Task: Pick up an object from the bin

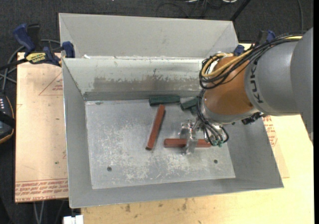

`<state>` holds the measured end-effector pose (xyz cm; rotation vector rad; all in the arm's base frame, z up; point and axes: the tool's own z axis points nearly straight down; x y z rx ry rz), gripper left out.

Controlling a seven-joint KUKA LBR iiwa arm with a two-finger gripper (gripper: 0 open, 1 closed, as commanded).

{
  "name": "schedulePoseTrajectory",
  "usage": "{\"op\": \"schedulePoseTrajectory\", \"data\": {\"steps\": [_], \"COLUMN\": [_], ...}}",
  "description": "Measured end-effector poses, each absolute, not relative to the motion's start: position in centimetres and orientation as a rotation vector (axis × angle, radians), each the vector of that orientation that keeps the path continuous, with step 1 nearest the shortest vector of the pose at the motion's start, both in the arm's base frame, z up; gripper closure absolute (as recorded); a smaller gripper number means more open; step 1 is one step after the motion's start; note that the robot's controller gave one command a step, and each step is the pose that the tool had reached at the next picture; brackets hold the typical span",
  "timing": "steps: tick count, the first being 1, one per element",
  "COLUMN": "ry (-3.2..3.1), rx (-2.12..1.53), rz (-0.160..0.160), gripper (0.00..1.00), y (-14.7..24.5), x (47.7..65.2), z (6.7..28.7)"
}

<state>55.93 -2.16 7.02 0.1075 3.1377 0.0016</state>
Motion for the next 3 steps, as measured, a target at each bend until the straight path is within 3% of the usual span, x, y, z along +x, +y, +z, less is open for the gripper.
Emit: {"op": "schedulePoseTrajectory", "data": {"steps": [2,3], "ry": [3.131,3.137], "rx": [0.103,0.101], "rz": [0.002,0.002], "gripper": [1.00,1.00], "y": [-2.1,-2.1], "x": [56.3,56.4], "z": [16.8,17.1]}}
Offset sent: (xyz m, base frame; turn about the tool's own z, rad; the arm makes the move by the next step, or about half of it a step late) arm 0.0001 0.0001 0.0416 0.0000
